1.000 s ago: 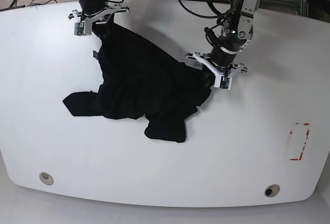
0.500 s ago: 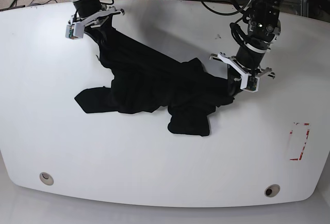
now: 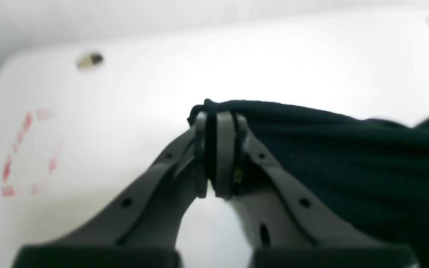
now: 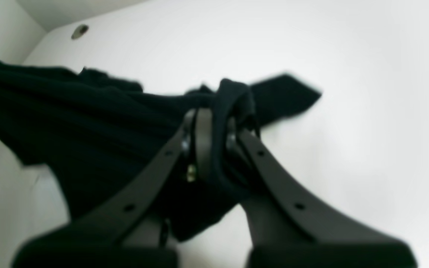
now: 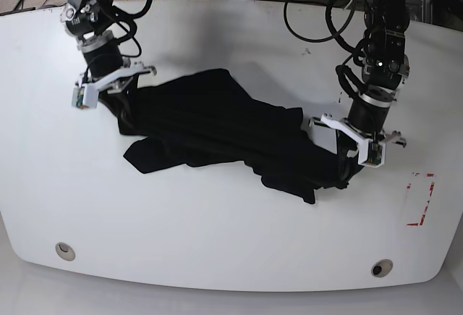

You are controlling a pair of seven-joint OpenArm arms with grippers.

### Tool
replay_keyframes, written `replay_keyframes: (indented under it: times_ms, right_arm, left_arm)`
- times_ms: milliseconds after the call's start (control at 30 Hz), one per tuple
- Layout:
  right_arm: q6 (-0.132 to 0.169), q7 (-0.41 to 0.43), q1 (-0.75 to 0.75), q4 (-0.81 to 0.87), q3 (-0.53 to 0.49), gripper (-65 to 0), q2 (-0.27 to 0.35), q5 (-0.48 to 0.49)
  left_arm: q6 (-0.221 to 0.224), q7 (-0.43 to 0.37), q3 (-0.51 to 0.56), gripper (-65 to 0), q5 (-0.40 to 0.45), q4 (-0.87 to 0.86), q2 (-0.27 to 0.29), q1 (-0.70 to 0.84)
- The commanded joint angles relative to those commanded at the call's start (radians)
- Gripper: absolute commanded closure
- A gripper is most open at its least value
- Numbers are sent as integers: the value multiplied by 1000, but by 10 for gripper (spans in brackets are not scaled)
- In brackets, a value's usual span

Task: Layout the t-shirt on the table in an organized manner, then fold the t-shirt properly
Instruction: 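Lift the shirt with both grippers and drag it across the table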

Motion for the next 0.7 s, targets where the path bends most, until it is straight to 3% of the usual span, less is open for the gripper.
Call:
replay_keyframes:
  times_ms: [233,333,700]
  right_arm:
    - [2,-71,201,-48,0,-5,25,-2]
    - [2,-75,293,-101,-8,-6,68,0]
    - [3,-77,572,-247,-75,-6,192,2]
  left_arm:
    - [0,158,8,-36,-3,-2,8,-209]
    - [0,216,21,-36,-2,-2,32,-313]
    - [0,292,26,-36,-2,-2,52,-594]
